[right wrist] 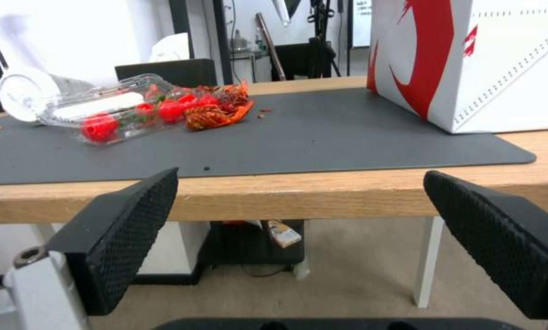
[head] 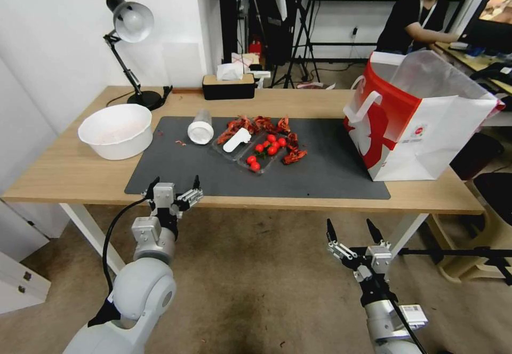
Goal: Pick up the trash from the table and place it into the takeout bag.
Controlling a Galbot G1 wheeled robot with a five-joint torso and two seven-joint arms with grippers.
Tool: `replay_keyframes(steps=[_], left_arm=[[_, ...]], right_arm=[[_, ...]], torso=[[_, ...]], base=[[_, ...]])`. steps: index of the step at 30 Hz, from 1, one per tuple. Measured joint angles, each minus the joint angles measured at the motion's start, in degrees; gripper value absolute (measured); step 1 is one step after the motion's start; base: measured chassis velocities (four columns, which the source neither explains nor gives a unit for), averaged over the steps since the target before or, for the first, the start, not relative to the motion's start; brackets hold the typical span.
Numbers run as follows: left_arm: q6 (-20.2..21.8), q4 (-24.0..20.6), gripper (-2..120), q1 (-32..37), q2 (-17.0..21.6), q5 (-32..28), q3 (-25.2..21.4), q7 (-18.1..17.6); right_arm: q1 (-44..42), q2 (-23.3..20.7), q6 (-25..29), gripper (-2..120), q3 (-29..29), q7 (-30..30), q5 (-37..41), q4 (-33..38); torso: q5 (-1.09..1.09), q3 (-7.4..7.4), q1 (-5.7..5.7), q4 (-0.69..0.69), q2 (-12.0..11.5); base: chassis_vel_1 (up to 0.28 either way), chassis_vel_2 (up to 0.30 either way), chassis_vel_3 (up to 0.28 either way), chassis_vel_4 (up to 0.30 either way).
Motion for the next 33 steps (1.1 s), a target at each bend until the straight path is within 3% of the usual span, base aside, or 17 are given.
replay_keyframes(steps=[7, 20, 25, 27, 33], left_arm=[[-1.1, 2.3, 100, -2.5, -0.4, -0.7, 0.8, 0.4], [-0.6, 7.9, 100, -13.4, 1.1, -5.4, 4.2, -0.7], [-0.8, 11.5, 100, -18.9, 1.9, -7.9, 6.4, -0.5], [-0.2, 15.3, 100, -25.8, 1.8, -10.0, 8.6, -0.4], [1.1, 21.9, 100, -33.2, 0.4, -13.0, 10.1, 0.1]], right_arm=[[-0.5, 0.0, 0.2, 100, 0.1, 0.0, 0.0, 1.5], [-0.6, 0.1, 0.2, 100, 0.5, 0.0, 0.1, 1.0], [-0.6, 0.1, 0.2, 100, 0.6, 0.0, 0.1, 0.7], [-0.9, 0.4, 0.3, 100, 1.2, 0.1, 0.1, 1.0], [-1.4, 0.8, 0.5, 100, 1.5, 0.1, 0.2, 1.0]], torso=[[-0.01, 0.00, 0.01, 0.01, 0.0], [0.00, 0.00, 0.01, 0.00, 0.0], [0.00, 0.00, 0.01, 0.00, 0.0], [0.00, 0.01, 0.01, 0.00, 0.0], [0.00, 0.01, 0.01, 0.00, 0.0]], base=[[0.000, 0.000, 0.000, 0.000], [0.000, 0.000, 0.000, 0.000], [0.000, 0.000, 0.000, 0.000], [0.000, 0.000, 0.000, 0.000], [0.000, 0.000, 0.000, 0.000]])
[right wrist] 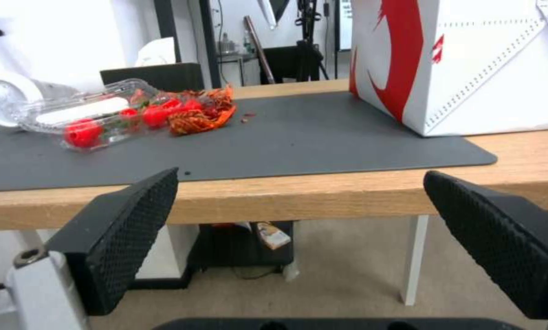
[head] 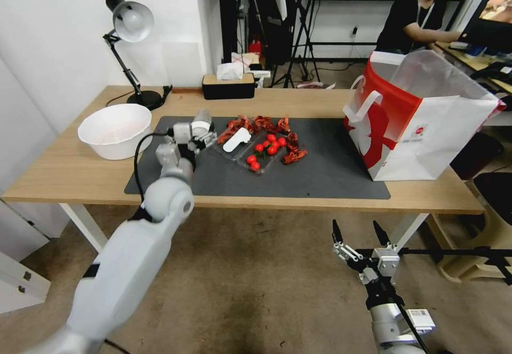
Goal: Pick up the trash from the table and place it into the takeout bag.
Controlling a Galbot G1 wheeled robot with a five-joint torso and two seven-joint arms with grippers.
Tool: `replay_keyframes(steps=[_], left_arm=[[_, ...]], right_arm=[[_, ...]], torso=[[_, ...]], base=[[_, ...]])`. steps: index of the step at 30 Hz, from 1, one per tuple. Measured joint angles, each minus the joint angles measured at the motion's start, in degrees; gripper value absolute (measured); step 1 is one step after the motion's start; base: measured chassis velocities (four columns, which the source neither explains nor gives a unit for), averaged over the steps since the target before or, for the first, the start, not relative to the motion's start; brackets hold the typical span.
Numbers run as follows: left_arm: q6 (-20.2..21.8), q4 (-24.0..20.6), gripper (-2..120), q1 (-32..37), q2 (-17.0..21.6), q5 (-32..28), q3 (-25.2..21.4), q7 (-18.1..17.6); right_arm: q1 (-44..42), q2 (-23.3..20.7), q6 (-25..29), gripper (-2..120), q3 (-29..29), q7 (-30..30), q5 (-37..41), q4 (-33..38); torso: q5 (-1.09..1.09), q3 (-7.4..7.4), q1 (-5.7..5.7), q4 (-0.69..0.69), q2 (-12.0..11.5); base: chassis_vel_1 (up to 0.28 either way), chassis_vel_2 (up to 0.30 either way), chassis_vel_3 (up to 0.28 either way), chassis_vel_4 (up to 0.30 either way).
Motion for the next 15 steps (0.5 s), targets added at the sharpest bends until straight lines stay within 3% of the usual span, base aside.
replay_keyframes(steps=[2, 8, 10, 15], left_arm=[[2.4, 4.2, 100, -4.8, -0.2, -2.3, 1.5, 1.0], [3.0, 9.1, 100, -9.5, -1.2, -3.4, 3.4, 1.8], [4.0, 13.1, 100, -13.2, -2.4, -4.8, 5.3, 2.0], [6.0, 18.3, 100, -16.7, -3.6, -4.8, 6.8, 1.6]], right_arm=[[-0.2, 0.2, 0.2, 100, 0.2, 0.0, 0.0, 0.0], [-0.4, 0.4, 0.2, 100, 0.3, 0.0, 0.0, 0.0], [-0.5, 0.5, 0.3, 100, 0.3, 0.1, 0.0, 0.0], [-0.8, 0.5, 0.6, 100, 0.9, 0.1, 0.0, -0.1]], torso=[[0.01, 0.00, 0.00, 0.01, 0.0], [0.00, 0.00, 0.00, 0.00, 0.0], [0.00, 0.00, 0.00, 0.00, 0.0], [0.01, -0.01, 0.00, 0.00, 0.0]], base=[[0.000, 0.000, 0.000, 0.000], [0.000, 0.000, 0.000, 0.000], [0.000, 0.000, 0.000, 0.000], [0.000, 0.000, 0.000, 0.000]])
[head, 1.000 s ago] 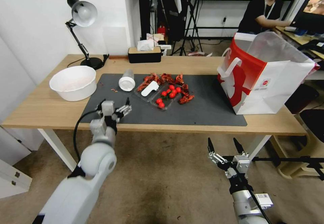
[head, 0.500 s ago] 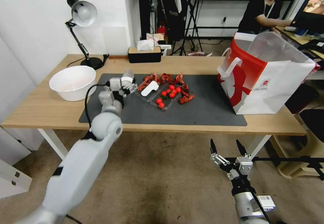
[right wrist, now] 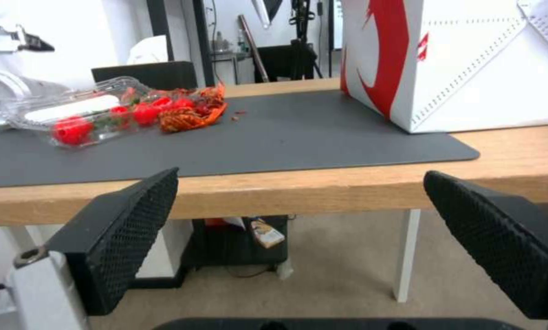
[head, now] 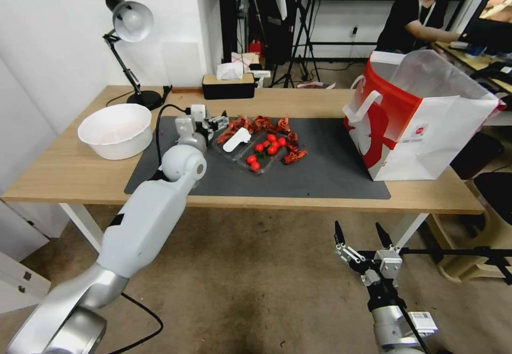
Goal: Pick up the trash from the table and place it into the takeout bag.
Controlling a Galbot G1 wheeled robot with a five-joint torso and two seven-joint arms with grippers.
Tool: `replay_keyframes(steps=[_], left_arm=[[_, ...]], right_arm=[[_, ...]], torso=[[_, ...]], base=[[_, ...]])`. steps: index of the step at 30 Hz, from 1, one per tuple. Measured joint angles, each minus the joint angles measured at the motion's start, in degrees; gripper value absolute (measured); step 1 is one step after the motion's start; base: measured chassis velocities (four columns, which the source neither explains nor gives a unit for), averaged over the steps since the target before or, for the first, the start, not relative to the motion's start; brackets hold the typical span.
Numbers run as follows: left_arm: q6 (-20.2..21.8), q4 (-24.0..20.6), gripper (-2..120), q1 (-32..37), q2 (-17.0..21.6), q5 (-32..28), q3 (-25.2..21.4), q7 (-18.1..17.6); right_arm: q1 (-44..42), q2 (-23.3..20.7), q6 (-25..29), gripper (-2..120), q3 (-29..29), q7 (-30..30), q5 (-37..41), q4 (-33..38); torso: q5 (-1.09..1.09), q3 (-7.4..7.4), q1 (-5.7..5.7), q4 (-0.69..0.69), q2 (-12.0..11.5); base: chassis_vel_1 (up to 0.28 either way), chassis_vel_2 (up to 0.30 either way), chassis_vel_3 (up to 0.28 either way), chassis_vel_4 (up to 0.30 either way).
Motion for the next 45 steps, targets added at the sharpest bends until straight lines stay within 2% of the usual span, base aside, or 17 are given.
replay_keyframes(steps=[4, 7, 12, 15, 21, 25, 27, 29, 35, 37, 41, 43, 45], left_arm=[[1.5, 1.5, 100, -0.7, 0.0, 0.0, 0.3, -1.0], [4.7, 1.6, 100, -1.0, 0.4, -0.9, 0.1, -2.4], [6.2, 1.7, 100, -1.0, 0.6, -1.6, -0.2, -3.0], [8.7, 1.7, 100, -0.9, 0.7, -4.6, -0.5, -3.4], [10.7, 1.8, 100, -1.0, 0.3, -10.4, -1.0, -5.1], [10.8, 2.3, 100, -1.0, 0.3, -10.9, -1.1, -5.4], [10.8, 2.7, 97, -1.1, 0.4, -11.3, -1.2, -5.6], [10.6, 3.2, 84, -1.1, 0.5, -11.5, -1.3, -5.7], [9.7, 3.5, 74, -1.0, 0.8, -11.5, -1.5, -5.7], [9.5, 3.4, 74, -0.9, 0.9, -11.3, -1.5, -5.7], [6.5, 1.9, 74, -0.3, 1.5, -9.1, -1.7, -3.9], [2.5, -0.4, 74, -0.2, 2.1, -8.0, -1.8, 0.2], [1.8, -0.7, 74, -0.2, 2.2, -7.9, -1.8, 1.0]], right_arm=[[-0.1, -0.1, 0.2, 100, 0.1, 0.0, 0.1, -0.2], [0.1, -0.1, 0.2, 100, 0.1, 0.0, 0.2, -0.5], [0.3, -0.1, 0.2, 100, -0.1, 0.1, 0.2, -0.6], [0.4, -0.2, 0.1, 100, -0.1, 0.1, 0.2, -0.6], [0.1, -0.2, 0.1, 100, 0.1, 0.2, 0.2, -0.4], [0.0, -0.1, 0.1, 100, 0.1, 0.2, 0.2, -0.3], [0.0, 0.0, 0.1, 100, 0.1, 0.2, 0.2, -0.3], [-0.1, 0.2, 0.1, 100, 0.0, 0.2, 0.2, -0.3], [-0.2, 0.3, 0.2, 100, 0.0, 0.3, 0.1, -0.3], [-0.2, 0.3, 0.2, 100, 0.0, 0.3, 0.1, -0.2], [-0.2, 0.4, 0.2, 100, -0.1, 0.3, 0.0, -0.1], [-0.2, 0.4, 0.2, 100, -0.2, 0.3, -0.1, -0.1], [-0.3, 0.4, 0.2, 100, -0.2, 0.3, -0.1, -0.1]], torso=[[-0.01, 0.00, 0.00, 0.01, 0.0], [-0.01, 0.00, 0.00, 0.01, 0.0], [-0.01, 0.00, -0.01, 0.01, 0.0], [-0.01, 0.00, -0.01, 0.01, 0.0], [-0.01, 0.00, -0.01, 0.00, 0.0], [-0.01, 0.00, -0.01, 0.00, 0.0], [-0.01, 0.00, -0.01, 0.00, 0.0], [-0.01, 0.00, -0.01, 0.00, 0.0], [0.00, 0.00, -0.01, 0.00, 0.0], [-0.01, 0.00, -0.01, 0.00, 0.0], [-0.02, 0.00, -0.01, 0.02, 0.0], [-0.01, 0.00, -0.01, 0.01, 0.0], [-0.01, 0.00, -0.01, 0.01, 0.0]], base=[[0.000, 0.000, 0.000, 0.000], [0.000, 0.000, 0.000, 0.000], [0.000, 0.000, 0.000, 0.000], [0.000, 0.000, 0.000, 0.000], [0.000, 0.000, 0.000, 0.000], [0.000, 0.000, 0.000, 0.000], [0.000, 0.000, 0.000, 0.000], [0.000, 0.000, 0.000, 0.000], [0.000, 0.000, 0.000, 0.000], [0.000, 0.000, 0.000, 0.000], [0.000, 0.000, 0.000, 0.000], [0.000, 0.000, 0.000, 0.000], [0.000, 0.000, 0.000, 0.000]])
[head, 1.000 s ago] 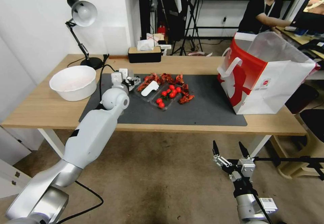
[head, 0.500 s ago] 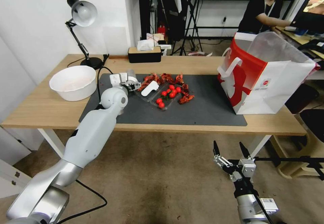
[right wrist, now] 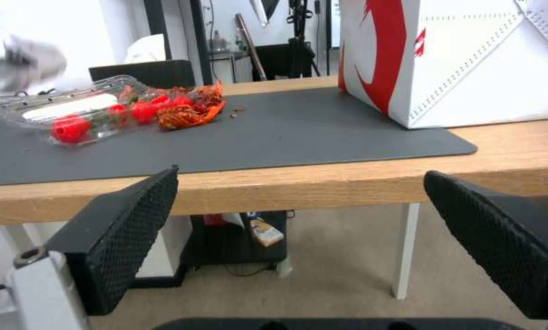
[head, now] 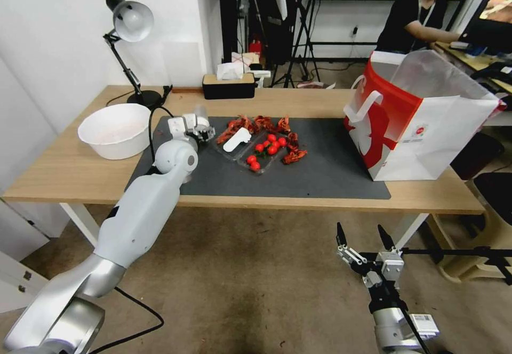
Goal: Pick up the trash from the table and place it into the takeout bag.
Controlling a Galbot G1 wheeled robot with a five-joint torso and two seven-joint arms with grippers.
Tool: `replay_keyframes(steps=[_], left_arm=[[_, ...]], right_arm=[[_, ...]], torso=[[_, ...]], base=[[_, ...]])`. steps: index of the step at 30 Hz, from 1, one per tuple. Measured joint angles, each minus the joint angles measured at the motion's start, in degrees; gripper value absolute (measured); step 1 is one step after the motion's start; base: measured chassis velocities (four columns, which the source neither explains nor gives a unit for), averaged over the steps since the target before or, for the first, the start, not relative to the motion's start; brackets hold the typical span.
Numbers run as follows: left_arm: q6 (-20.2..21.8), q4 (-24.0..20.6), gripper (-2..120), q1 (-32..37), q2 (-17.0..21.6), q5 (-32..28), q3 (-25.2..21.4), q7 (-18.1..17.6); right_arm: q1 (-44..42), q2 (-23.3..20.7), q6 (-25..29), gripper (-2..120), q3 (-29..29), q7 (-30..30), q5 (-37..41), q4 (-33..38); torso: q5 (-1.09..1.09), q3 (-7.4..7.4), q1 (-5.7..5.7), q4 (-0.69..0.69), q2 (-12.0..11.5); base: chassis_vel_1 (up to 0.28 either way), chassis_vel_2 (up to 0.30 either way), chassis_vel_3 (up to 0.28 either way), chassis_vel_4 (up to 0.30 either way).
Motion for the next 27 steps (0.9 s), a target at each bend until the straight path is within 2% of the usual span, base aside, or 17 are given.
replay_keyframes(steps=[1, 2, 4, 6, 7, 8, 9, 10, 11, 12, 13, 14, 17, 22, 23, 25, 27], left_arm=[[-3.2, -1.2, 74, -0.3, 0.3, 0.5, 0.0, 4.4], [-5.0, -1.7, 74, -0.7, 0.4, 0.6, 0.2, 7.2], [-6.0, -2.0, 74, -1.0, 0.5, 0.6, 0.3, 8.8], [-11.0, -2.5, 74, -2.7, 0.7, 1.0, 1.5, 17.9], [-11.0, -2.5, 74, -2.7, 0.7, 1.0, 1.5, 17.9], [-12.0, -2.5, 74, -3.1, 0.7, 1.0, 1.9, 20.0], [-14.6, -2.4, 74, -4.3, 0.7, 1.0, 3.2, 26.0], [-14.6, -2.4, 74, -4.3, 0.7, 1.0, 3.2, 26.0], [-16.6, -2.1, 74, -5.5, 0.7, 0.9, 4.6, 31.7], [-17.0, -2.0, 74, -5.9, 0.6, 0.7, 5.1, 33.1], [-18.8, -1.5, 74, -7.6, 0.3, 0.1, 7.1, 38.0], [-18.8, -1.5, 74, -7.6, 0.3, 0.1, 7.1, 38.0], [-21.4, 1.0, 74, -11.9, -1.2, -0.5, 11.0, 47.0], [-22.6, 4.3, 74, -17.5, -3.6, -0.6, 15.4, 53.2], [-22.6, 4.3, 74, -17.5, -3.6, -0.6, 15.4, 53.2], [-23.6, 8.0, 74, -22.4, -5.8, 0.9, 19.3, 57.0], [-23.9, 8.9, 74, -23.4, -6.3, 1.4, 20.2, 57.8]], right_arm=[[0.0, 0.0, 0.0, 100, 0.0, 0.0, 0.0, 0.1], [-0.1, 0.1, 0.0, 100, 0.0, 0.0, -0.1, 0.1], [-0.1, 0.1, 0.0, 100, -0.1, 0.0, -0.1, 0.1], [-0.1, 0.2, 0.0, 100, -0.1, 0.0, -0.1, 0.2], [-0.1, 0.2, 0.0, 100, -0.1, 0.0, -0.1, 0.2], [-0.1, 0.2, 0.0, 100, -0.1, 0.0, -0.1, 0.2], [-0.2, 0.3, 0.0, 100, -0.1, 0.0, -0.1, 0.2], [-0.2, 0.3, 0.0, 100, -0.1, 0.0, -0.1, 0.2], [-0.2, 0.4, 0.0, 100, -0.1, 0.0, -0.1, 0.3], [-0.2, 0.4, 0.0, 100, -0.1, 0.0, -0.1, 0.3], [-0.2, 0.5, 0.0, 100, 0.0, 0.0, -0.1, 0.4], [-0.2, 0.5, 0.0, 100, 0.0, 0.0, -0.1, 0.4], [-0.3, 0.7, 0.0, 100, 0.2, 0.0, -0.2, 0.4], [-0.5, 1.0, 0.2, 100, 0.4, 0.0, -0.2, 0.4], [-0.5, 1.0, 0.2, 100, 0.4, 0.0, -0.2, 0.4], [-0.7, 1.2, 0.4, 100, 0.5, 0.0, -0.2, 0.4], [-0.7, 1.3, 0.5, 100, 0.5, 0.0, -0.2, 0.4]], torso=[[0.00, 0.00, 0.01, 0.00, 0.0], [0.00, 0.00, 0.00, 0.00, 0.0], [0.00, 0.00, 0.00, 0.00, 0.0], [0.00, 0.00, 0.00, 0.00, 0.0], [0.00, 0.00, 0.00, 0.00, 0.0], [0.01, 0.00, 0.00, 0.00, 0.0], [0.01, 0.00, 0.00, -0.01, 0.0], [0.01, 0.00, 0.00, -0.01, 0.0], [0.00, 0.00, 0.00, 0.00, 0.0], [0.00, 0.00, 0.00, -0.01, 0.0], [0.01, 0.00, 0.00, 0.00, 0.0], [0.01, 0.00, 0.00, 0.00, 0.0], [0.01, 0.00, 0.00, 0.00, 0.0], [0.01, 0.00, 0.00, 0.01, 0.0], [0.01, 0.00, 0.00, 0.01, 0.0], [0.02, 0.00, 0.00, -0.02, 0.0], [0.02, 0.00, 0.00, -0.02, 0.0]], base=[[0.000, 0.000, 0.000, 0.000], [0.000, 0.000, 0.000, 0.000], [0.000, 0.000, 0.000, 0.000], [0.000, 0.000, 0.000, 0.000], [0.000, 0.000, 0.000, 0.000], [0.000, 0.000, 0.000, 0.000], [0.000, 0.000, 0.000, 0.000], [0.000, 0.000, 0.000, 0.000], [0.000, 0.000, 0.000, 0.000], [0.000, 0.000, 0.000, 0.000], [0.000, 0.000, 0.000, 0.000], [0.000, 0.000, 0.000, 0.000], [0.000, 0.000, 0.000, 0.000], [0.000, 0.000, 0.000, 0.000], [0.000, 0.000, 0.000, 0.000], [0.000, 0.000, 0.000, 0.000], [0.000, 0.000, 0.000, 0.000]])
